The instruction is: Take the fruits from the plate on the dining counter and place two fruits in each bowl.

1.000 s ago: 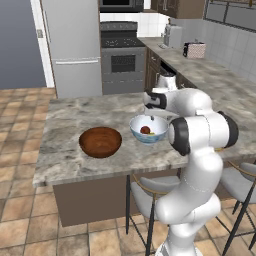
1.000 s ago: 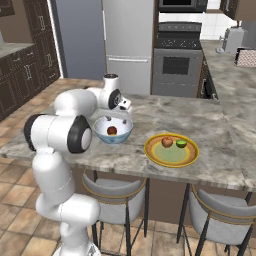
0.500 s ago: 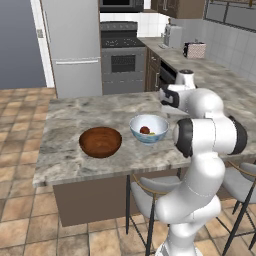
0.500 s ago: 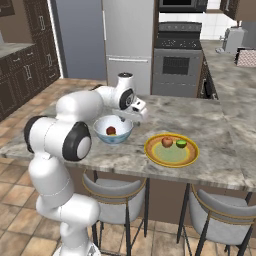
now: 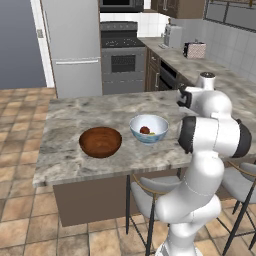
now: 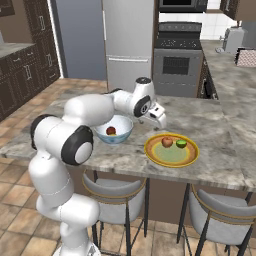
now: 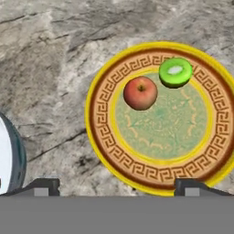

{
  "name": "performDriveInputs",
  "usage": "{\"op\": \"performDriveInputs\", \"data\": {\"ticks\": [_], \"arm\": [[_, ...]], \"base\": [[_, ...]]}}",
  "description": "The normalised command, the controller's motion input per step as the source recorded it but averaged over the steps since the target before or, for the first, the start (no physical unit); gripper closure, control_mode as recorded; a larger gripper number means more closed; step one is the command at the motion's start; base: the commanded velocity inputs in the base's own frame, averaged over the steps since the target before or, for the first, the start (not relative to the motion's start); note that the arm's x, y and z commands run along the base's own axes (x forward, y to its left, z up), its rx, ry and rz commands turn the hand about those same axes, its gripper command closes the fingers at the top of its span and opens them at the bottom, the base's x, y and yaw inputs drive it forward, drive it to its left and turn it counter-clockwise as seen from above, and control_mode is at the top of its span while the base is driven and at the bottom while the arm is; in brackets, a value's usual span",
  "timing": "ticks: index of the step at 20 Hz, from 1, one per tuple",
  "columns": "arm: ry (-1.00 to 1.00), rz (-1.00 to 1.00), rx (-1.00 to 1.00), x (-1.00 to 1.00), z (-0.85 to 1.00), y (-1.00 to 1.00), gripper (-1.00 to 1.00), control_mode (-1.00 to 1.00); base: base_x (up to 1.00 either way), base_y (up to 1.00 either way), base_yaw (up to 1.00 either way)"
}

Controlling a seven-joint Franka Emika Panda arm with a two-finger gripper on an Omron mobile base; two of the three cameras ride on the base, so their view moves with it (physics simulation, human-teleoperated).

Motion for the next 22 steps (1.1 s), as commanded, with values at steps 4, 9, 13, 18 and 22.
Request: {"op": "performDriveInputs", "data": {"ticks": [4, 9, 13, 18, 22], "arm": [[-0.05, -0.17, 0.00, -0.36, -0.17, -0.55, -1.00, -1.00], [-0.04, -0.20, 0.00, -0.17, -0.18, -0.18, -1.00, -1.00], [-0.09, -0.04, 0.00, 0.16, -0.08, 0.00, -1.00, -1.00], [-0.04, 0.00, 0.00, 0.28, -0.17, -0.03, -1.00, -1.00], [0.00, -0.01, 0.00, 0.10, -0.01, -0.35, -1.00, -1.00]], "base": [[0.00, 0.00, 0.00], [0.00, 0.00, 0.00], [0.00, 0.00, 0.00], [0.00, 0.00, 0.00], [0.00, 0.00, 0.00]]}}
